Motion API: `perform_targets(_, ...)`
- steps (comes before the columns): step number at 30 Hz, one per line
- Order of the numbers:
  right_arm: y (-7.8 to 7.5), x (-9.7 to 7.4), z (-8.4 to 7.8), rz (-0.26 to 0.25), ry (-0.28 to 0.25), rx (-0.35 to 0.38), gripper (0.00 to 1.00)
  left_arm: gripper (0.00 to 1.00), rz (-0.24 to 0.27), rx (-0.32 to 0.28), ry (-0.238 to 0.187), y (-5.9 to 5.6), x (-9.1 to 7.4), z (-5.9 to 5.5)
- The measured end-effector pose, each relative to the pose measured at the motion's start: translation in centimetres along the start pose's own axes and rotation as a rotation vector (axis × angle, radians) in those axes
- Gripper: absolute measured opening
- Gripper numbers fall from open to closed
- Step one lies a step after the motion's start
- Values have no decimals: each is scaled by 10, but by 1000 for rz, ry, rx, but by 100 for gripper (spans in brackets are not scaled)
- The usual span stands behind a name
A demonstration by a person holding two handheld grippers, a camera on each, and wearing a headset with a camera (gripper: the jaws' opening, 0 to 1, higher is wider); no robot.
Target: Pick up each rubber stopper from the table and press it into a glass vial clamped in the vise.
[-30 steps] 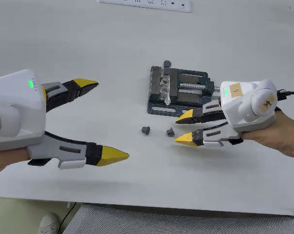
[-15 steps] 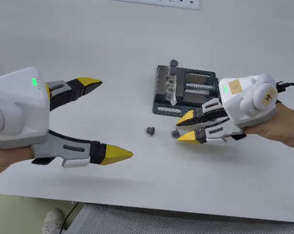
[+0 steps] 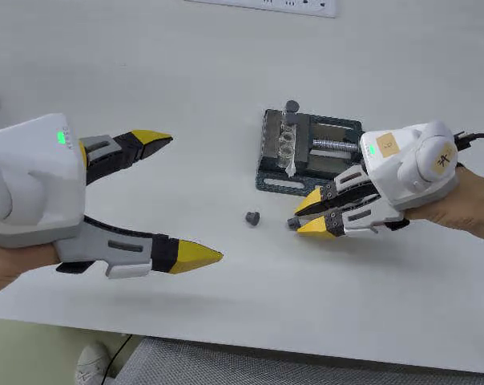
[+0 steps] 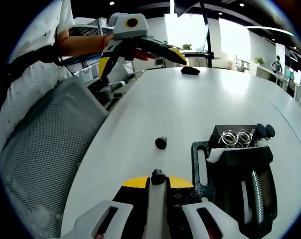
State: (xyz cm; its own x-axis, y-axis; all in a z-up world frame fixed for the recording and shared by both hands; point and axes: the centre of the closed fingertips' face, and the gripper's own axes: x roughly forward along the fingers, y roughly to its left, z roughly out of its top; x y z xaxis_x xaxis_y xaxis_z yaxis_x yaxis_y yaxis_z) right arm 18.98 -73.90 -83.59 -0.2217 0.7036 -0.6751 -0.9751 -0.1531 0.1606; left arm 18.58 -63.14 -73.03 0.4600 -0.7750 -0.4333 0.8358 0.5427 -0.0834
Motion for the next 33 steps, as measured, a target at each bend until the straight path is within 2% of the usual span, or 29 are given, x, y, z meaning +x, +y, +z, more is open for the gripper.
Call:
perform_targets(16, 0, 2, -2, 6, 3, 5, 8, 91, -1, -4, -4, -1, 0, 0)
perform_targets(25, 0, -5, 2, -7, -9, 18, 8, 89, -7, 2, -13, -3, 3, 3)
perform_targets(28, 0, -12, 9, -24, -29, 22, 8, 87, -11, 6, -16, -4, 3, 5)
perform_targets(33, 4, -28, 31, -69, -81, 16, 7, 80, -22, 10, -35, -7, 5, 13)
